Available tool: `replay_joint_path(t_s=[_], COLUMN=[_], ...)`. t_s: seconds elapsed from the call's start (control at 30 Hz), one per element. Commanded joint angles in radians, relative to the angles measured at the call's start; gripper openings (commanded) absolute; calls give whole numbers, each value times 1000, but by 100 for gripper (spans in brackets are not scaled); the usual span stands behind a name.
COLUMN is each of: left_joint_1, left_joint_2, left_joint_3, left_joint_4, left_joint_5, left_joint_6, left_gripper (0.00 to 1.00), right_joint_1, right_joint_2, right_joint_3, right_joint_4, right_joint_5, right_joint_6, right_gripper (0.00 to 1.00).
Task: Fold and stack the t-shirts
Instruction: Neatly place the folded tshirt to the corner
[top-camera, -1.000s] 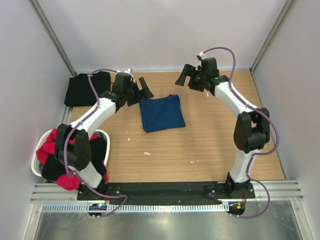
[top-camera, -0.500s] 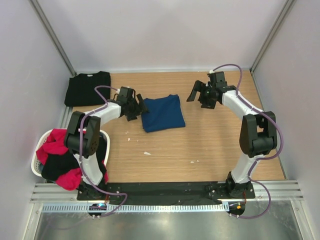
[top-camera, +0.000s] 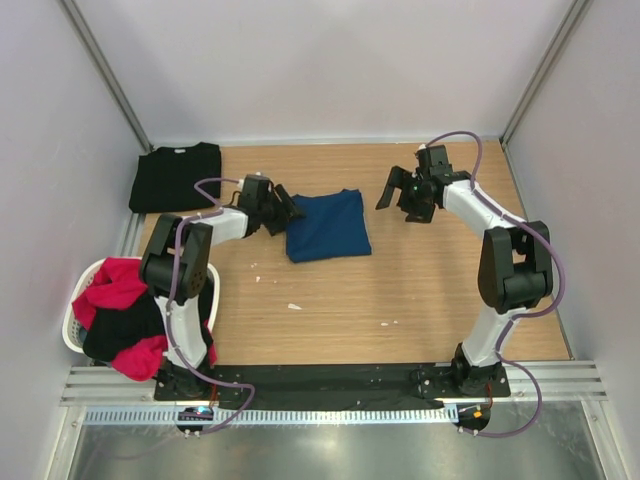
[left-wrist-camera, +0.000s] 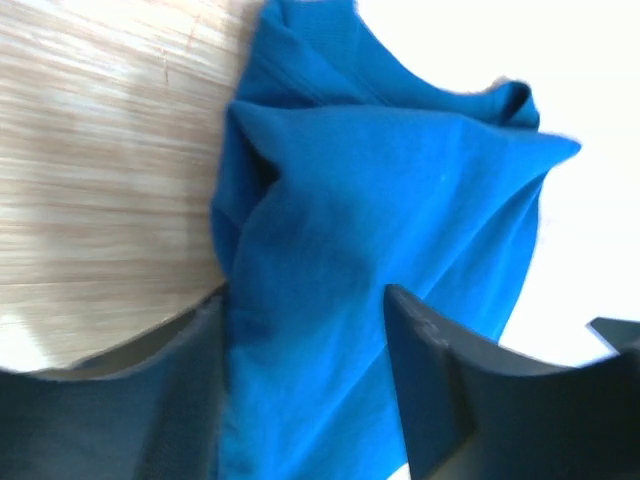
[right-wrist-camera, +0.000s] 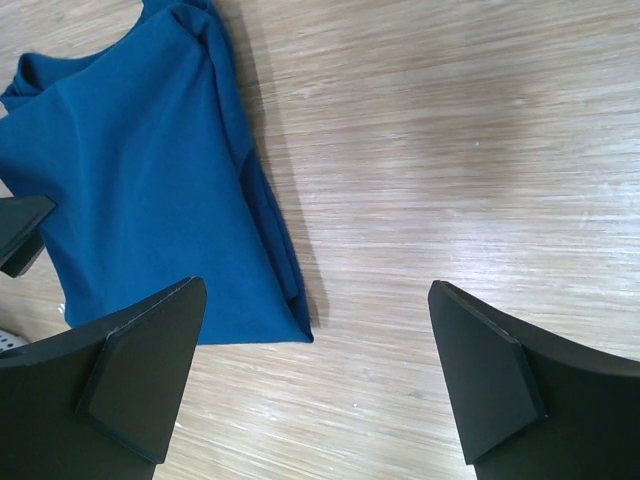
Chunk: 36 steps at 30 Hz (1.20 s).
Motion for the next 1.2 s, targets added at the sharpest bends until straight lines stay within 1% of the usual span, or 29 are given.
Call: replay_joint_path(t_s=[0.0, 0.03, 0.07, 0.13, 0.17, 0.2, 0.33, 0.37, 0.4, 0.47, 0.53, 0.6, 0.63, 0.77, 0.93, 1.07, 1.1, 1.17], left_joint_1=[-2, -1, -1, -1, -1, -1, 2, 4, 5, 7, 10, 18, 33, 80, 155, 203, 211, 228], left_joint_2=[57, 60, 68, 86, 92, 98, 108, 103, 94, 71, 63, 68, 74, 112, 103, 123, 129, 150], left_joint_3=[-38, -33, -26, -3, 35, 59, 183, 203, 241, 283, 341, 378, 430, 548, 619, 727, 776, 841], left_joint_4=[51, 55, 55, 37, 8, -15, -156, -173, -187, -247, -299, -327, -372, -494, -578, -647, -659, -695], left_joint_5=[19, 19, 17, 14, 14, 8, -31, -44, -62, -136, -199, -199, -199, -237, -262, -276, -280, -306], left_joint_6=[-43, -43, -39, -17, 25, 47, 182, 208, 269, 334, 429, 486, 530, 608, 693, 794, 846, 904], left_gripper=[57, 51, 37, 20, 5, 0, 0, 0, 0, 0, 0, 0, 0, 0, 0, 0, 0, 0], right_joint_1=[0, 0, 0, -1, -3, -4, -13, -15, -18, -20, -21, -24, -24, -27, -26, -27, -27, -27], right_joint_2=[-1, -1, -3, -4, -9, -12, -35, -40, -50, -66, -72, -72, -70, -66, -77, -63, -58, -43], right_joint_3=[48, 54, 57, 64, 66, 64, 49, 46, 43, 29, 17, 9, -3, -38, -92, -106, -106, -101], right_joint_4=[-23, -28, -40, -54, -62, -63, -63, -65, -63, -59, -56, -48, -42, -8, 44, 61, 65, 67], right_joint_5=[33, 47, 56, 70, 83, 86, 99, 109, 118, 141, 149, 158, 161, 165, 147, 141, 136, 129], right_joint_6=[-18, -19, -22, -31, -31, -33, -28, -28, -28, -30, -33, -36, -36, -21, 4, 8, 10, 11], right_gripper=[100, 100, 100, 100, 100, 100, 100, 100, 100, 100, 100, 100, 100, 100, 100, 100, 100, 100])
